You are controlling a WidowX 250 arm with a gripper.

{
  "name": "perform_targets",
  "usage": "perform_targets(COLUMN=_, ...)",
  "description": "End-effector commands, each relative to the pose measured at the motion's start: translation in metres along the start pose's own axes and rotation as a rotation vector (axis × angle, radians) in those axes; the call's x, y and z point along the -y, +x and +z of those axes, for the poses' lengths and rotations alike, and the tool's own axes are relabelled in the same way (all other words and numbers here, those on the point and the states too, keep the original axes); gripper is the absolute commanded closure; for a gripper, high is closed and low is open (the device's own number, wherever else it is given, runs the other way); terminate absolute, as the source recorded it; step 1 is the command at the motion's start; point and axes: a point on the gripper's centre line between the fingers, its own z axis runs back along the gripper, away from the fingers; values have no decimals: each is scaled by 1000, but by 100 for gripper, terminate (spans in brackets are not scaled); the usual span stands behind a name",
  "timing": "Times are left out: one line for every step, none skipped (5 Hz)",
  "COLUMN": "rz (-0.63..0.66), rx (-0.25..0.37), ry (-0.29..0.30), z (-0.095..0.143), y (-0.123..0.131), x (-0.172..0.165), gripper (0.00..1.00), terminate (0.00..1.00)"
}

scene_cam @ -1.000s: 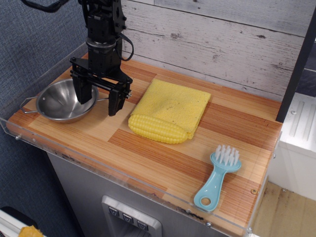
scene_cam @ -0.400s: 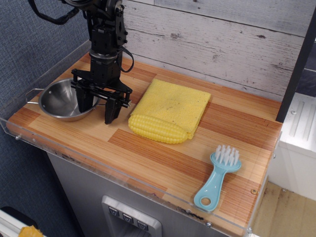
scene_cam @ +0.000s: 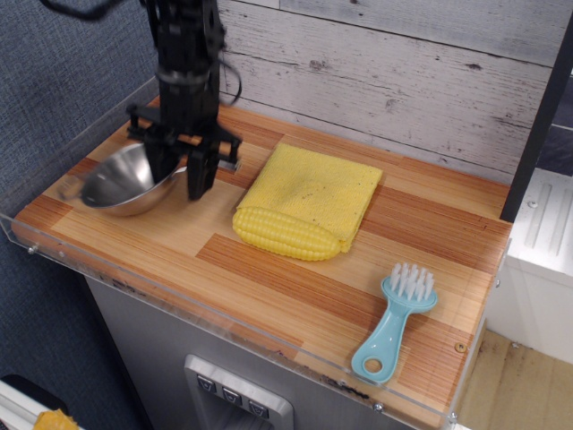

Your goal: Place the pot on top of the towel.

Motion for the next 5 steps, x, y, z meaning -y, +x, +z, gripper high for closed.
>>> perform_targets(rz=-60, rx=210, ry=-21, z=73, y=2, x=27, gripper=100, terminate=0)
perform_targets(rz=-165, rx=254, ry=-37, z=89, y=15, x=55, gripper=100, terminate=0)
perform_targets(rz=-247, rx=287, ry=-44, z=92, y=29, x=79, gripper=100, terminate=0)
perform_targets(rz=-265, rx=296, ry=2, z=89, y=46, x=89, gripper=100, terminate=0)
perform_targets(rz=-284, rx=208, ry=48, z=61, y=52, x=96, gripper=100, terminate=0)
